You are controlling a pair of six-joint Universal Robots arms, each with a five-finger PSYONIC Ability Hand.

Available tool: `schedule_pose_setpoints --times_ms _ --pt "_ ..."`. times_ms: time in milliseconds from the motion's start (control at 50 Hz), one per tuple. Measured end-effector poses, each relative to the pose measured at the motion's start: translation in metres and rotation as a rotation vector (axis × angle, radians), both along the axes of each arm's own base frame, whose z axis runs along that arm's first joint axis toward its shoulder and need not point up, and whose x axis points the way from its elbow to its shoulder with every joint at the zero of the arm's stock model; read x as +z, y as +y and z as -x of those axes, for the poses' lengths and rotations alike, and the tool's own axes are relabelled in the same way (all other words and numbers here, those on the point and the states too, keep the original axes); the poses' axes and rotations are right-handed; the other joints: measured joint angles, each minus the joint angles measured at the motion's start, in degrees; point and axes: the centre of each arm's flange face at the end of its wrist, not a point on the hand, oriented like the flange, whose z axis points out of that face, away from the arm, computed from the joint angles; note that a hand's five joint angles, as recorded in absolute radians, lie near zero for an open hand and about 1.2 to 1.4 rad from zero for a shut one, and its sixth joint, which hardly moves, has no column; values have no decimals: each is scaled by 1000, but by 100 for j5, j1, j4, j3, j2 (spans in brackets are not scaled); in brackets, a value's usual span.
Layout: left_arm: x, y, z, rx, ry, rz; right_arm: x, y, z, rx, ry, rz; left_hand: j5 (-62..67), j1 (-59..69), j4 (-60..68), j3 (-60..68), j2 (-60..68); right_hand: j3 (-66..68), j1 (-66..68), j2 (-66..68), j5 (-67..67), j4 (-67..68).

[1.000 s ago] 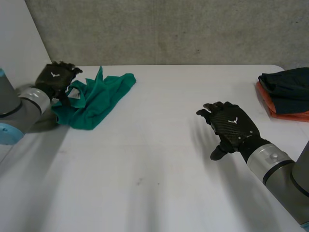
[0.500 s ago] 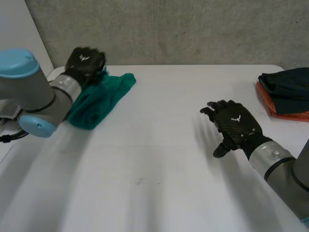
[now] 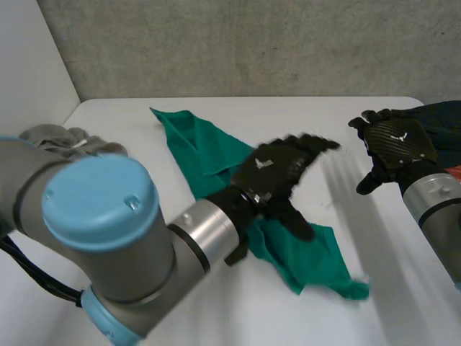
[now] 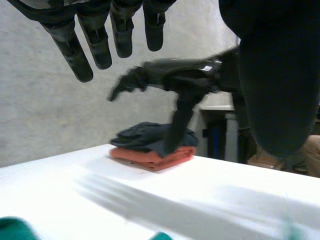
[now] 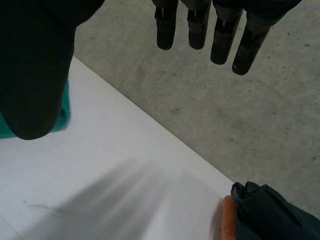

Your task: Fold the laundry.

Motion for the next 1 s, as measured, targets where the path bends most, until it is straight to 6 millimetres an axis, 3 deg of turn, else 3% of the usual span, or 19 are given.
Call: schedule_pose_setpoints --times_ms 140,240,320,460,600,680,820,1000 --pt "22 -52 -29 148 15 84 1 0 0 15 8 -39 0 0 -6 -4 -11 0 0 0 0 0" --pt "26 -78 -49 230 -52 192 1 7 -3 49 34 -99 0 0 -6 -4 -11 0 0 0 0 0" --pt "21 -101 -63 290 -156 302 0 19 -4 81 85 -182 1 18 -6 -4 -11 0 0 0 0 0" --pt "-8 -154 -81 364 -358 446 -2 46 -4 114 164 -341 0 18 -6 -4 -11 0 0 0 0 0" --pt "-55 -206 -80 335 -442 444 -18 89 -18 162 190 -460 22 26 25 9 19 0 0 0 0 0" --pt "-75 -222 -77 305 -448 428 -28 106 -22 171 210 -487 100 199 117 50 114 0 0 0 0 0" --pt "-93 -240 -65 280 -432 432 -41 124 -24 178 241 -503 801 889 776 709 745 0 0 0 0 0" --pt "-105 -252 -47 266 -421 445 -50 133 -28 187 258 -483 1191 1236 1166 1110 1130 0 0 0 0 0"
